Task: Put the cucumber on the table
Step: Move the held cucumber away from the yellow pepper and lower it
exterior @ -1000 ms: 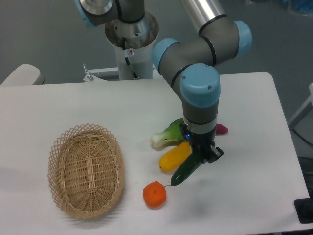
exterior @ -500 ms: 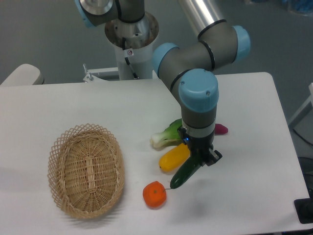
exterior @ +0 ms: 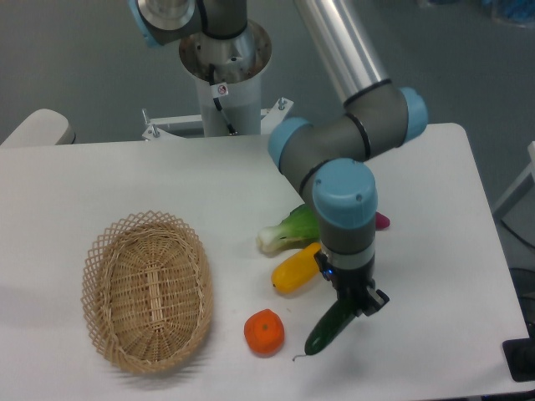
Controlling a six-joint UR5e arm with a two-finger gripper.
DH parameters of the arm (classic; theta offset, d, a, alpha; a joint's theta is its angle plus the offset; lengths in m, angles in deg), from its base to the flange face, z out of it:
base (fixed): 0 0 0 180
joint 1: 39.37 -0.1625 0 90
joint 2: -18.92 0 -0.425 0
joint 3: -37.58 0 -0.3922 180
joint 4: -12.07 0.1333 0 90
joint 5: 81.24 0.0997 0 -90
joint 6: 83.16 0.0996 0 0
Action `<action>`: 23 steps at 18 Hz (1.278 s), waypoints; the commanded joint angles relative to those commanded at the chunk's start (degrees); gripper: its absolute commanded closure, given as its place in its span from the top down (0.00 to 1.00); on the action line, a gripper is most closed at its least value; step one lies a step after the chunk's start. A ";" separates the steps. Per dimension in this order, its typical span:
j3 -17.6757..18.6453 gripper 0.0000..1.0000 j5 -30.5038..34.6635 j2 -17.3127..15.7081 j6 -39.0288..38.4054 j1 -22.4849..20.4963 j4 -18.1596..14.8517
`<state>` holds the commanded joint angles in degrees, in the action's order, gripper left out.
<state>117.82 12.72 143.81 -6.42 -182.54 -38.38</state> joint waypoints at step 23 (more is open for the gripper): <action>5.45 0.34 0.18 2.47 11.60 -6.69 2.29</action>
<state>123.27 12.89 146.28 5.17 -189.23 -36.09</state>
